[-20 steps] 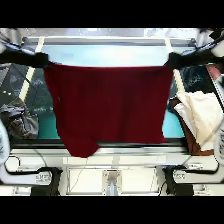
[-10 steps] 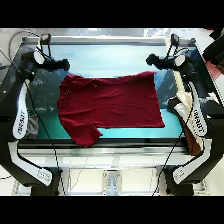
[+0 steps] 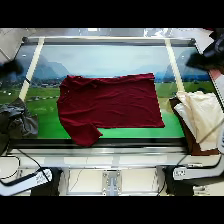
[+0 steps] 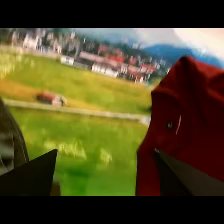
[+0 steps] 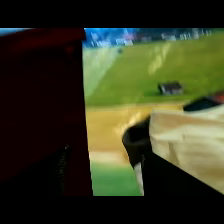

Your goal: Fold the shirts.

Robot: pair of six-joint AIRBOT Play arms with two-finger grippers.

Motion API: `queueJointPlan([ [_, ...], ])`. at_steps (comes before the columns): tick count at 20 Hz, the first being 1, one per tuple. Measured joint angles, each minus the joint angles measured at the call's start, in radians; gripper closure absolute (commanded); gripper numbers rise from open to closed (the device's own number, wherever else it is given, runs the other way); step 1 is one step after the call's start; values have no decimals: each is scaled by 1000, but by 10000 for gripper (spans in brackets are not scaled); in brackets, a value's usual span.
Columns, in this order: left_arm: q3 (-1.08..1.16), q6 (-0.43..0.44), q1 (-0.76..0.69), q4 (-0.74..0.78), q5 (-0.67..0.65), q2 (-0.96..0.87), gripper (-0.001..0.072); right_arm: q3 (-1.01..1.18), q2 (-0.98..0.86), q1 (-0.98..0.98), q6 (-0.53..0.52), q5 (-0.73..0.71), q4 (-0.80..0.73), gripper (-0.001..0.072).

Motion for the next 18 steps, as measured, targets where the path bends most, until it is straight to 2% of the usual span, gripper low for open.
queueJointPlan([
  [2,-240,0,65,-85,-2,108,13,-210,122,-63,-26,9,46,222],
  [5,-582,8,117,-222,32,219,14,-565,298,-107,-51,-100,182,222],
  [8,-815,68,137,-373,82,258,16,-813,393,-124,-61,-200,307,222],
  [11,-932,129,144,-480,146,257,26,-930,431,-130,-71,-245,388,223],
  [13,-967,174,146,-550,178,235,138,-964,442,-132,-76,-259,428,223],
  [18,-999,299,120,-727,221,139,138,-993,459,-134,-96,-262,494,223],
])
